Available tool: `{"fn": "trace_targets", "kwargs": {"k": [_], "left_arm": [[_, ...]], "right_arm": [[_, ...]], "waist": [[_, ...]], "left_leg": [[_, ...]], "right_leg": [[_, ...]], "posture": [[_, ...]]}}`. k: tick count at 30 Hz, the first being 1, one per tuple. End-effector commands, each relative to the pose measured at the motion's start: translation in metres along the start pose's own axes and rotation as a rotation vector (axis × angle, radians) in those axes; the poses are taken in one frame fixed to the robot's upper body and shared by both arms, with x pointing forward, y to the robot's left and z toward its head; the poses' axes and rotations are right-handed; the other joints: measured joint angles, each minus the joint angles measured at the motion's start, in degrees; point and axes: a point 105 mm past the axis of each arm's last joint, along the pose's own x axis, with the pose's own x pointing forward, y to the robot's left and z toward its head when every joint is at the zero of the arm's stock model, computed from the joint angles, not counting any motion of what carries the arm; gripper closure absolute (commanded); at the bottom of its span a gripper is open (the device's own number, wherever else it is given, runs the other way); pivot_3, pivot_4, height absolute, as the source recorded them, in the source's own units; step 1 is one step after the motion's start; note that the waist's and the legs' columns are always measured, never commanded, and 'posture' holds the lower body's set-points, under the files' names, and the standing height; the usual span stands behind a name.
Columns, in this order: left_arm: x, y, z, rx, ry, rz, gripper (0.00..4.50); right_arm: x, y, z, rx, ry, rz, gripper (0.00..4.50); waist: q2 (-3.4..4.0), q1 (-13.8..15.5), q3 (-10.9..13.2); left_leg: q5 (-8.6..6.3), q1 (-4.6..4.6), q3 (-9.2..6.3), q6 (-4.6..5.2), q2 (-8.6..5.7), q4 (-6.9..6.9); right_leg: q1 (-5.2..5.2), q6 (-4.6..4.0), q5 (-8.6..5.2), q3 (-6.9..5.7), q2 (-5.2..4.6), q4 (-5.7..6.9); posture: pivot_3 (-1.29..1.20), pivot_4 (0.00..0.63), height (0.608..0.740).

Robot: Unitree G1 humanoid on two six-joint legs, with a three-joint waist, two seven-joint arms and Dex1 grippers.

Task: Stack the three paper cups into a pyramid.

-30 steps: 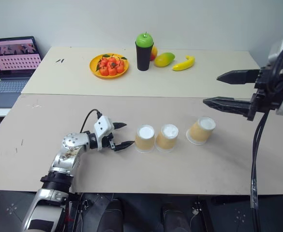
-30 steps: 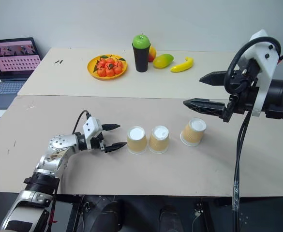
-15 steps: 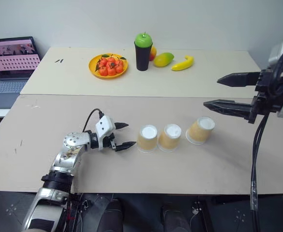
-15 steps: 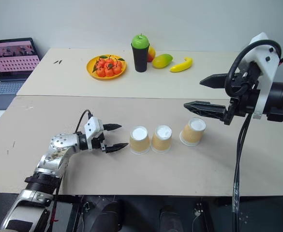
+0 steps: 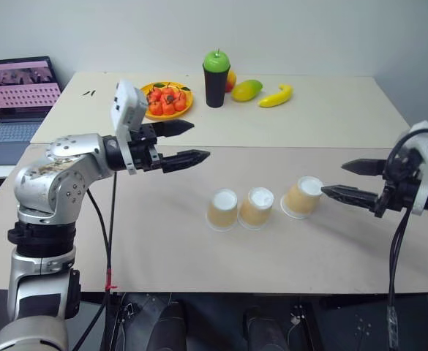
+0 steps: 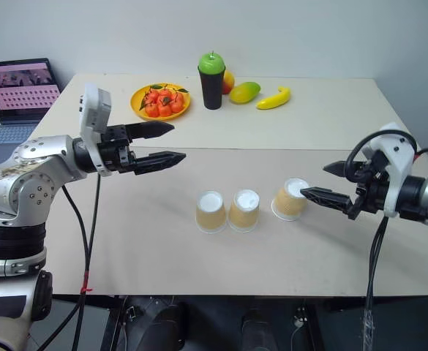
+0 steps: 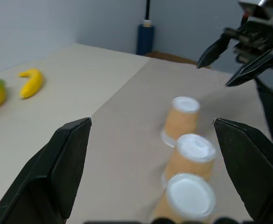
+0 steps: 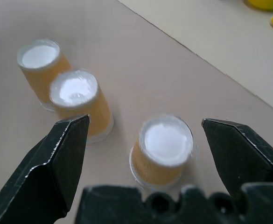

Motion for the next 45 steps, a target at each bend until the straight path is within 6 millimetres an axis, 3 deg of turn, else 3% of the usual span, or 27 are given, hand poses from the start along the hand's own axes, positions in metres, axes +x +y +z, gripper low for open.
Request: {"fn": "trace_targets", "kwargs": {"k": [1,10,15,21,35,43,45], "left_arm": [[-0.004,-0.012,0.011,0.019,0.006,-0.052,0.04],[-0.005,-0.013,0.01,0.032,0.058,-0.096,0.04],[0.0,-0.015,0.01,0.05,0.069,-0.11,0.04],[-0.005,-0.014,0.012,0.058,0.075,-0.085,0.04],[-0.012,-0.024,-0.001,0.072,0.115,-0.062,0.04],[-0.01,-0.023,-0.004,0.063,0.113,-0.044,0.04],[-0.01,-0.022,-0.004,0.062,0.111,-0.04,0.0]], "right_arm": [[-0.007,-0.002,0.0,-0.063,-0.041,-0.06,0.0],[0.004,-0.003,-0.024,0.005,-0.089,-0.112,0.0],[0.024,-0.004,-0.046,0.071,-0.117,-0.133,0.0],[0.036,-0.008,-0.057,0.082,-0.117,-0.135,0.0],[0.074,-0.01,-0.04,0.07,-0.181,-0.07,0.0],[0.081,-0.011,-0.029,0.05,-0.192,-0.047,0.0],[0.082,-0.012,-0.029,0.054,-0.193,-0.051,0.5]], "waist": [[0.0,-0.47,0.0],[-0.04,-0.53,-0.01],[-0.04,-0.51,-0.01],[-0.03,-0.6,0.0],[-0.03,-0.43,0.0],[-0.03,-0.47,0.0],[-0.03,-0.48,0.0]], "left_leg": [[0.0,0.0,0.0,0.0,0.0,0.01],[0.02,0.03,0.0,-0.02,-0.01,0.07],[0.02,0.01,-0.01,-0.02,-0.01,0.07],[0.02,0.01,0.0,-0.02,-0.01,0.05],[0.02,0.01,-0.01,-0.02,-0.01,0.06],[0.02,0.02,-0.01,-0.02,0.0,0.03],[0.02,0.02,-0.01,-0.02,0.0,0.04]], "right_leg": [[0.0,0.0,0.0,0.0,0.0,0.0],[0.06,0.0,0.0,0.02,0.0,0.01],[0.06,0.0,0.0,0.01,0.01,-0.01],[0.03,0.0,0.01,0.03,0.01,0.0],[0.04,-0.01,0.01,0.02,0.01,0.01],[0.04,-0.01,0.01,0.02,0.01,0.01],[0.04,-0.01,0.01,0.02,0.01,0.01]], "posture": [[0.0,0.15,0.735],[0.0,0.15,0.735],[0.0,0.15,0.735],[0.0,0.15,0.735],[0.0,0.15,0.735],[0.0,0.15,0.735],[0.0,0.15,0.735]]}}
